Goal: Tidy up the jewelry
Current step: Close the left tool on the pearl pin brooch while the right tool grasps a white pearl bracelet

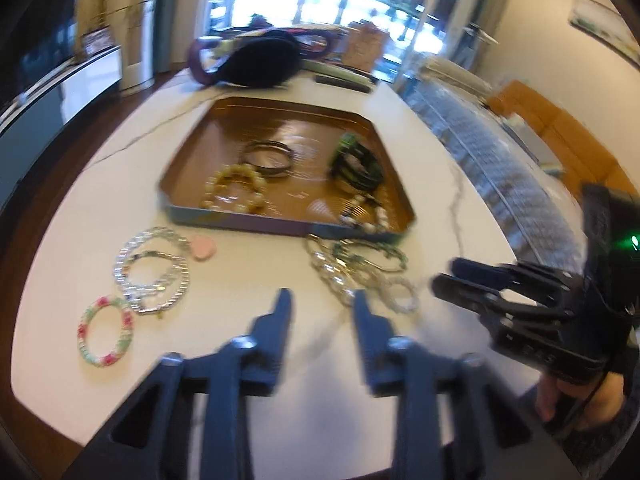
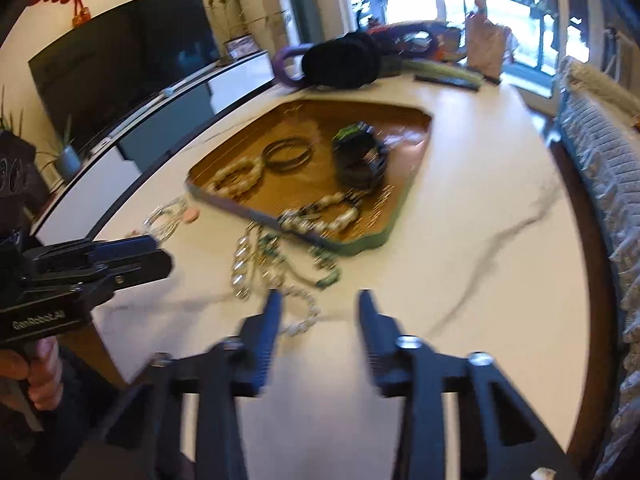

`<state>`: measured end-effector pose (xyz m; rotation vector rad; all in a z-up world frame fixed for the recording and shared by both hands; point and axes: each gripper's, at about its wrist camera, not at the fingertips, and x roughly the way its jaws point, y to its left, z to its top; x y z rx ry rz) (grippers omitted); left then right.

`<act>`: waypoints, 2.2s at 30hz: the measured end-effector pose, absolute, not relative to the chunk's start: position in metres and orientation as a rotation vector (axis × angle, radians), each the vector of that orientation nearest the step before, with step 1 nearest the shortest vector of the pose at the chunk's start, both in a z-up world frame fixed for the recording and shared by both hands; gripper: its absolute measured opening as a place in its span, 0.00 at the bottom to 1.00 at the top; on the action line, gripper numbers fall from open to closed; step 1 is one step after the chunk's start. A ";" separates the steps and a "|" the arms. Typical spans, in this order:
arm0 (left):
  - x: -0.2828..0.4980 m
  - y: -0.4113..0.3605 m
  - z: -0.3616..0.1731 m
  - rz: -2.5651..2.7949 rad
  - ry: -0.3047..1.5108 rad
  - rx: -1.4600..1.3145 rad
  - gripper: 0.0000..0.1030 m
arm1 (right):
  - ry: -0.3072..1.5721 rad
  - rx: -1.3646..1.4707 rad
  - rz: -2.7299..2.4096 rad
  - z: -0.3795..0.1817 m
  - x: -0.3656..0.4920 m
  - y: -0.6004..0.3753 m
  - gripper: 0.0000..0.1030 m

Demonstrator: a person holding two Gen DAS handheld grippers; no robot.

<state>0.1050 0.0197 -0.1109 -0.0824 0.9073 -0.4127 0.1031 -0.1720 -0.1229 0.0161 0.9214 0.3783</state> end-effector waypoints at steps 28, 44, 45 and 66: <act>0.126 0.030 -0.138 -0.434 0.974 -0.201 0.12 | 0.900 -0.054 0.327 -0.125 0.106 -0.179 0.05; 0.137 0.017 -0.143 -0.428 0.988 -0.155 0.29 | 0.879 -0.096 0.415 -0.130 0.105 -0.153 0.28; 0.137 0.016 -0.143 -0.426 0.986 -0.148 0.30 | 0.901 -0.112 0.426 -0.136 0.107 -0.147 0.28; 0.121 -0.004 -0.118 -0.439 0.930 0.033 0.11 | 0.841 -0.136 0.355 -0.119 0.102 -0.147 0.05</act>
